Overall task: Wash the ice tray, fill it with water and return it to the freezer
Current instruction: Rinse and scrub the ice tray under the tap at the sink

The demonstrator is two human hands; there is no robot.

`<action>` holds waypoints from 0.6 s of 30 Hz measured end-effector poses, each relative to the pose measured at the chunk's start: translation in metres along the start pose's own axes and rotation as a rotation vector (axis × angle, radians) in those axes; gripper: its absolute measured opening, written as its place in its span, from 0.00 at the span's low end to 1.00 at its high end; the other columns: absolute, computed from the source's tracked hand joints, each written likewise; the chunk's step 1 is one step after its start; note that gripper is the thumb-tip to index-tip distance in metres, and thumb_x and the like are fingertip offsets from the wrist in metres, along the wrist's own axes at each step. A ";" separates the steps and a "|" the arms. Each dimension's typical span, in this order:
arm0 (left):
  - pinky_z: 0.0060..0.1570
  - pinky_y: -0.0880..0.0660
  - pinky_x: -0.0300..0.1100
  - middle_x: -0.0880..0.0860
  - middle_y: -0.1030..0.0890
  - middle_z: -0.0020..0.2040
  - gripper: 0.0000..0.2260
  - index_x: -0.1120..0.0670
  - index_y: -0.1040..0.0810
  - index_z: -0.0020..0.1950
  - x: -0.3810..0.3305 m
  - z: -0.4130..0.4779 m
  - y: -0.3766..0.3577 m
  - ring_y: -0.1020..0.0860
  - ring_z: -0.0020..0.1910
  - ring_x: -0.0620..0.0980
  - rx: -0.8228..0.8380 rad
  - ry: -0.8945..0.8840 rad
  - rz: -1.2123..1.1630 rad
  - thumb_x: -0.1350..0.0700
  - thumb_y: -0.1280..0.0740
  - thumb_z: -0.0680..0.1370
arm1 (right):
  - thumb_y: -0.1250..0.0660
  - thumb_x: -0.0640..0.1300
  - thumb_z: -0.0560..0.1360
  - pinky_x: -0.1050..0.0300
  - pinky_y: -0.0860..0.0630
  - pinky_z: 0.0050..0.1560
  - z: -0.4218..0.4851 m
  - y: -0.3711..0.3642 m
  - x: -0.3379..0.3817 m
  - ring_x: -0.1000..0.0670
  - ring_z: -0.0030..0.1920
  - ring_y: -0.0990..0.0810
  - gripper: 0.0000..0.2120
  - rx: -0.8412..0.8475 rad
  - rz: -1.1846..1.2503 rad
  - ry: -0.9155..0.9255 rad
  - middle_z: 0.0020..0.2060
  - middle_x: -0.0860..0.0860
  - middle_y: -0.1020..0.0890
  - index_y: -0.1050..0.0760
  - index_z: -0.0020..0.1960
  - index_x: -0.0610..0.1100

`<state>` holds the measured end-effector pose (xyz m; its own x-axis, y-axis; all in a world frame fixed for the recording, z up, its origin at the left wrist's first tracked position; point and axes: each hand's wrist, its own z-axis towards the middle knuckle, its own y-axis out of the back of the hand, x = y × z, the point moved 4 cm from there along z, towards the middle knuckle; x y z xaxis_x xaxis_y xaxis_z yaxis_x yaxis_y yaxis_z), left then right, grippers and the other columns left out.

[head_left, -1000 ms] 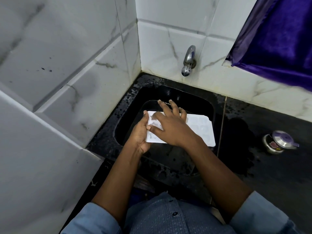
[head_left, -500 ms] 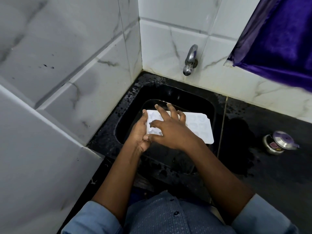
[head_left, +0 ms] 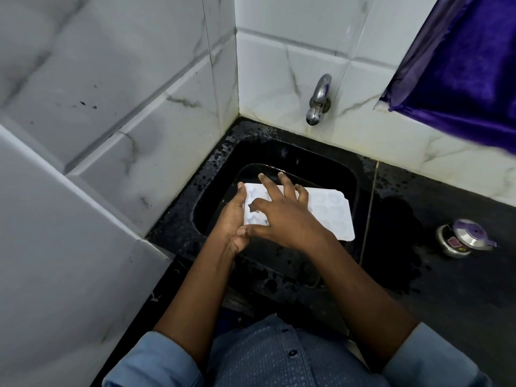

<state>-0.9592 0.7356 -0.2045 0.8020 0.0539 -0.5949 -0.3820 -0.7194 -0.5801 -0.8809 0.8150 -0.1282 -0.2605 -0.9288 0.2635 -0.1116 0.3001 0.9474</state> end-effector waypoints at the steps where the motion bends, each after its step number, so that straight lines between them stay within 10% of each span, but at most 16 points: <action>1: 0.56 0.16 0.53 0.64 0.17 0.67 0.35 0.58 0.23 0.74 -0.001 -0.001 -0.001 0.16 0.62 0.60 0.008 0.002 -0.011 0.30 0.45 0.84 | 0.42 0.80 0.72 0.31 0.59 0.77 0.000 0.000 0.000 0.40 0.83 0.63 0.35 0.006 -0.002 0.000 0.85 0.51 0.54 0.24 0.69 0.59; 18: 0.57 0.18 0.58 0.64 0.16 0.64 0.36 0.60 0.22 0.71 -0.004 -0.002 0.007 0.15 0.59 0.63 0.004 -0.026 -0.003 0.31 0.48 0.84 | 0.35 0.77 0.71 0.39 0.60 0.77 -0.007 0.009 -0.031 0.46 0.83 0.63 0.25 -0.088 0.125 -0.033 0.85 0.54 0.51 0.26 0.54 0.57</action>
<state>-0.9640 0.7293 -0.2049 0.7908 0.0746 -0.6075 -0.3814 -0.7161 -0.5845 -0.8669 0.8450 -0.1268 -0.2984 -0.8775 0.3755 0.0076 0.3913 0.9202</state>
